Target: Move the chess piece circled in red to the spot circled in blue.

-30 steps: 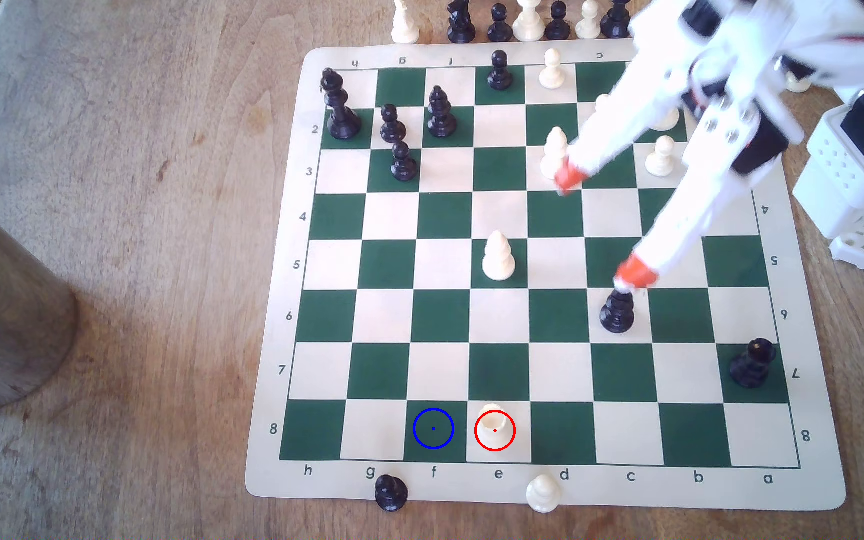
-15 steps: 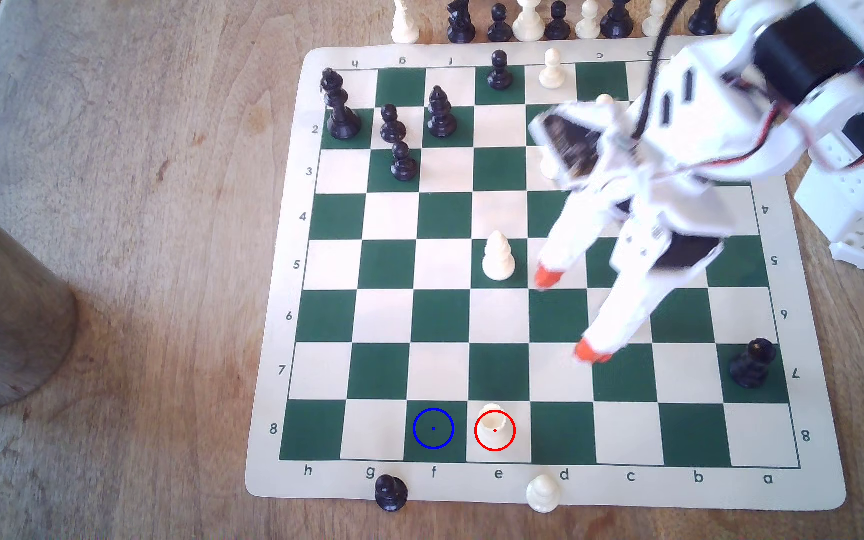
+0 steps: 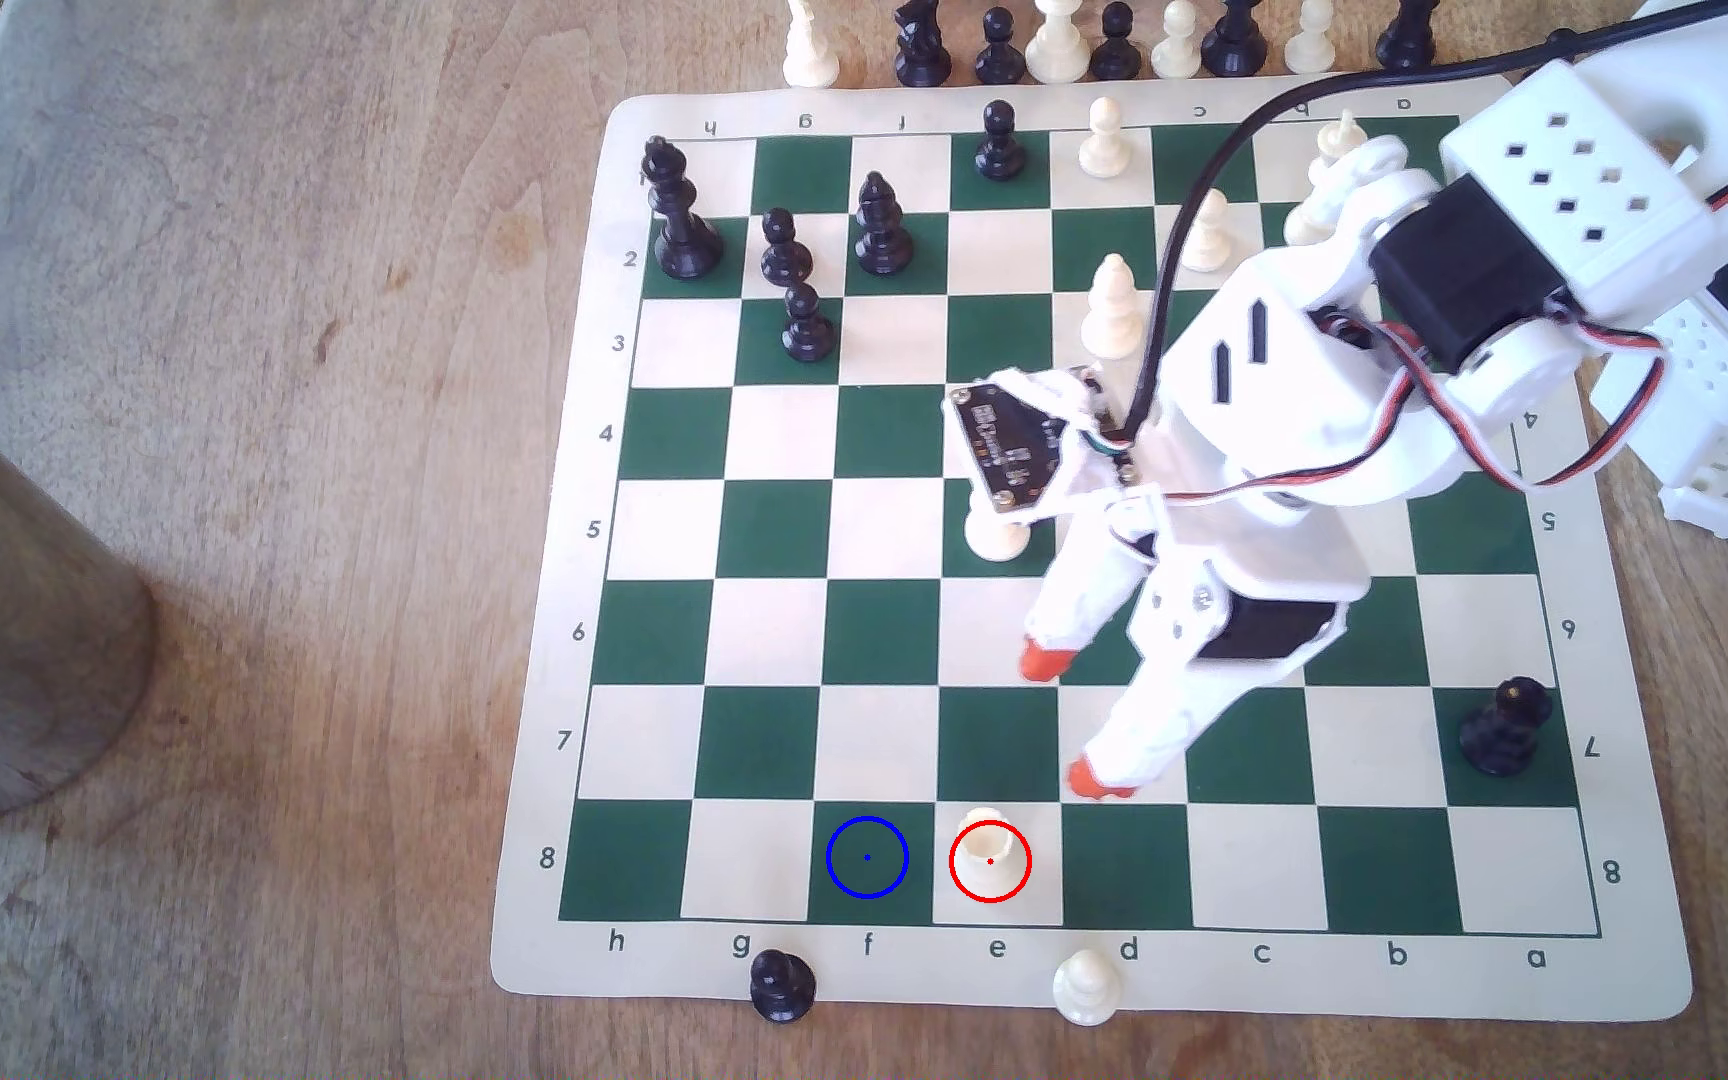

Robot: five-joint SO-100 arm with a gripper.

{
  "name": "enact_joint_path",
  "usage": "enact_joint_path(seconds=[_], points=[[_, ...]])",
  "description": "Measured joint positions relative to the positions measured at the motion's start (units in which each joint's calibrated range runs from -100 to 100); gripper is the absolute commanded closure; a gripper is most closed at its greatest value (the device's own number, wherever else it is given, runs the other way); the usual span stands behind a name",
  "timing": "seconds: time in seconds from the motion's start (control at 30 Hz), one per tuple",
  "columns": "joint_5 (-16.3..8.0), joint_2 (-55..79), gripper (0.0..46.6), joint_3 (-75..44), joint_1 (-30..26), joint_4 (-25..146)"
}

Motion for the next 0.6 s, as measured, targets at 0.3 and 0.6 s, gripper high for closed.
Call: enact_joint_path(seconds=[0.3, 0.6], points=[[-0.63, 8.38, 29.6, -2.8, -1.55, -1.67], [-1.9, 15.42, 27.7, -7.23, -2.73, -4.3]])
